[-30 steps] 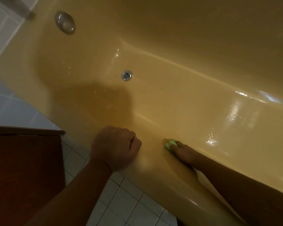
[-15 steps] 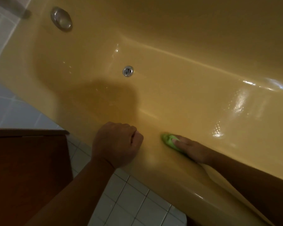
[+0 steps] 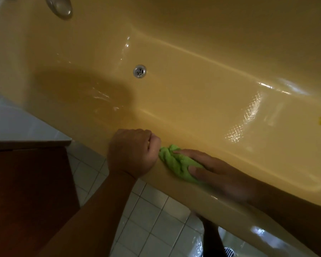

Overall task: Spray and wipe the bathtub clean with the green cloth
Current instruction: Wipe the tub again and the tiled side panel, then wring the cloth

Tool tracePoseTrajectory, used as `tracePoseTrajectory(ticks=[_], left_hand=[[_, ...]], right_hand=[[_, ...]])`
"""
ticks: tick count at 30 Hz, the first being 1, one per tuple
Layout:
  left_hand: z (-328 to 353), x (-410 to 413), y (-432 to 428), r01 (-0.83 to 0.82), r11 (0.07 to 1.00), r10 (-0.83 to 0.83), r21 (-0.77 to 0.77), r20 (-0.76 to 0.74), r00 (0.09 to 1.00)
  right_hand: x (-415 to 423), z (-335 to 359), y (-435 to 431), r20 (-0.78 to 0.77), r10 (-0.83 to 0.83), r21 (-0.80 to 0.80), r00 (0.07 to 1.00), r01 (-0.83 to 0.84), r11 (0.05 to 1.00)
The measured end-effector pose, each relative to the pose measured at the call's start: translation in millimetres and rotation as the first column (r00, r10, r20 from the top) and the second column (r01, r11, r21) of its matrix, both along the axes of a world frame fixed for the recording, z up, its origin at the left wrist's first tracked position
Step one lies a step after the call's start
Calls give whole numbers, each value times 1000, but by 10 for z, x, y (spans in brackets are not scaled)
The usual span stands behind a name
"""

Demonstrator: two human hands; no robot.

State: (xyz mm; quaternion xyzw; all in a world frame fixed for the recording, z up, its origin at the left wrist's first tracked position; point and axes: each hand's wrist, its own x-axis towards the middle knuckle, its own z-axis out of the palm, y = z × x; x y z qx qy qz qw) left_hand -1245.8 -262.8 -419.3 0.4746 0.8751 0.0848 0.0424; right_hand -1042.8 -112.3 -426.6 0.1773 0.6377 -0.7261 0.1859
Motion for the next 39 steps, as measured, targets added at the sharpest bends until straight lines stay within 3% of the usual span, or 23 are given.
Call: tracePoseTrajectory(ticks=[3, 9, 15, 16, 18, 20, 22, 27, 32, 36, 39], left_hand=[[-17, -20, -11, -7, 1000, 7, 9, -16, 1000], [-42, -35, -6, -23, 999, 24, 22, -22, 999], [-46, -51, -3, -42, 999, 41, -9, -47, 998], [-44, -51, -4, -46, 999, 45, -15, -50, 998], [-44, -56, -5, -57, 998, 55, -29, -57, 997], [-60, -63, -8, -59, 997, 56, -40, -53, 997], [-72, -74, -7, -68, 997, 65, -45, -53, 996], [-85, -93, -20, -90, 995, 87, -50, -54, 995], [-82, -121, -47, -99, 994, 97, -44, -39, 994], [-78, -148, -52, -109, 994, 107, -32, -42, 993], [-80, -164, -58, -115, 993, 115, -12, -45, 992]], right_hand=[[26, -340, 121, 111, 21, -17, 994, -19, 1000], [-59, -1384, 241, 388, 44, 233, 921, -144, 962], [-61, -1089, 383, 257, 70, 264, 964, -140, 954], [-68, -954, 402, 252, 39, 216, 967, -95, 972], [-91, -681, 446, 254, -79, -33, 964, 90, 995], [-138, -408, 504, 306, -178, -302, 935, 273, 913], [-189, -319, 549, 340, -189, -399, 921, 324, 858], [-384, -586, 641, 435, -159, -335, 886, 324, 885], [-382, -1027, 426, 376, -138, 5, 916, 147, 989], [-319, -1000, 261, 334, -241, -37, 911, 268, 963], [-271, -976, 186, 258, -45, 42, 965, 35, 998]])
